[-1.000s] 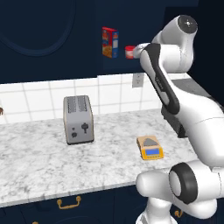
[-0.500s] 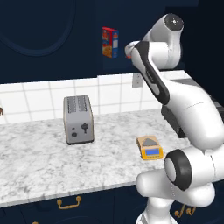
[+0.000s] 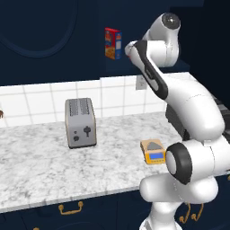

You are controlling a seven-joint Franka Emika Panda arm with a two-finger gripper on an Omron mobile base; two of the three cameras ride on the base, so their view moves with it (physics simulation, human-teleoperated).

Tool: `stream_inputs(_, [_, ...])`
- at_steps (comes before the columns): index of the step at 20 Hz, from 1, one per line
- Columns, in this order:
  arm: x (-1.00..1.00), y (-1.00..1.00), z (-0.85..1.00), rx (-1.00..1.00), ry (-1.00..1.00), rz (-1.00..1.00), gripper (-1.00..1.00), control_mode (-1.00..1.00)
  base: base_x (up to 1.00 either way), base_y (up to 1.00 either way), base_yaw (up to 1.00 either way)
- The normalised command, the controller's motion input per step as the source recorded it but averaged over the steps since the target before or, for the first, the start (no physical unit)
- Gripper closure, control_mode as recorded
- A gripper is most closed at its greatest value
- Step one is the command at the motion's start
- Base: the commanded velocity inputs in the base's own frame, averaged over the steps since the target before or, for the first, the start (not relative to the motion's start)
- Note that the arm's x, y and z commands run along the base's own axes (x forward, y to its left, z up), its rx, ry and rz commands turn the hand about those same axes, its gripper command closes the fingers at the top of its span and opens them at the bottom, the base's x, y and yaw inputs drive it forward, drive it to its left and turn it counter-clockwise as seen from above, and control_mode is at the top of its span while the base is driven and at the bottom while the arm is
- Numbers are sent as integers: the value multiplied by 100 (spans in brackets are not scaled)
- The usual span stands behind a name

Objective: Pick the jam and place it on the digital scale for weighing, and close the cabinet.

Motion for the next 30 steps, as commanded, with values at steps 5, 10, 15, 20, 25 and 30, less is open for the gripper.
stream_inputs(5, [38, 0, -23, 0, 0, 0, -100, -100, 0, 0, 0])
stream_inputs(10, [43, 0, -6, 0, 0, 0, -100, -100, 0, 0, 0])
stream_inputs(15, [43, 0, -1, 0, 0, 0, -100, -100, 0, 0, 0])
stream_inputs(20, [35, 0, 0, 0, 1, 0, -100, -100, 0, 0, 0])
stream_inputs(25, [31, 0, -5, 0, 0, 0, -100, -100, 0, 0, 0])
stream_inputs(30, [17, 0, -18, 0, 0, 0, 100, -100, 0, 0, 0])
